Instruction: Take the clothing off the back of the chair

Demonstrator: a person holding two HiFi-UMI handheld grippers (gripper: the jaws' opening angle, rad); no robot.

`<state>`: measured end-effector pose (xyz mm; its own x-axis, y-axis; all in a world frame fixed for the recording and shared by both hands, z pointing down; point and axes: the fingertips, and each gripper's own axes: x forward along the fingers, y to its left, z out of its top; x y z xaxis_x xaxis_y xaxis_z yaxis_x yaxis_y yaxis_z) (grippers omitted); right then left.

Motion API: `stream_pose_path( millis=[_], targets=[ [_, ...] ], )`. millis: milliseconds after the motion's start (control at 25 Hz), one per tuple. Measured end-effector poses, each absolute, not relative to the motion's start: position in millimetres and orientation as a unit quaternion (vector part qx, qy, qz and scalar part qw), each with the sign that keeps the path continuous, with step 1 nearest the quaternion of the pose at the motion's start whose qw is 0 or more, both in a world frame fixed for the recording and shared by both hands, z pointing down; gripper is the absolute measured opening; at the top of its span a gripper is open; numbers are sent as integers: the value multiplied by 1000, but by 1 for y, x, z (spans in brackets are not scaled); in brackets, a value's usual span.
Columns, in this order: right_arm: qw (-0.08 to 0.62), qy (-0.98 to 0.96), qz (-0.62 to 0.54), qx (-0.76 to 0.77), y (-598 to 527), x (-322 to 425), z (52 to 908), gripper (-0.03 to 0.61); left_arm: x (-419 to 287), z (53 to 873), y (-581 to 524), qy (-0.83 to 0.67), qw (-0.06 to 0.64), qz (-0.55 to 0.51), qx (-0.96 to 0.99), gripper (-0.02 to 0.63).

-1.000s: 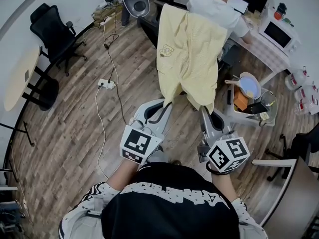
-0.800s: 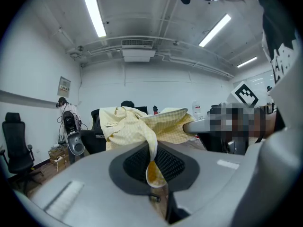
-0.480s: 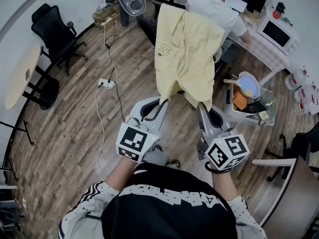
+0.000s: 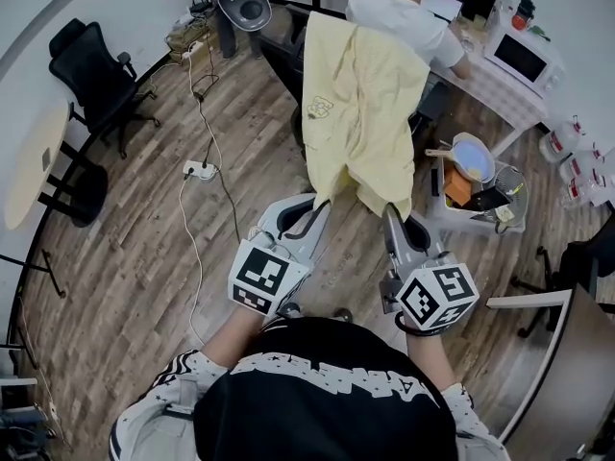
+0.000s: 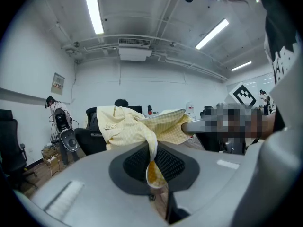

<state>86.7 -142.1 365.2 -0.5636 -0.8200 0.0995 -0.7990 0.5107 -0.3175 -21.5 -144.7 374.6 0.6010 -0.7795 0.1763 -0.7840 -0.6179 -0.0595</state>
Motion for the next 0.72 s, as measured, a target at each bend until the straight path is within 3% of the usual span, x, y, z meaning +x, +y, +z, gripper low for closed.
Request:
stream_pose_path(
  millis=[720],
  targets=[
    [31, 860, -170, -480, -131, 61, 368, 18, -42, 377, -135, -412, 11, 95, 906, 23]
  ],
)
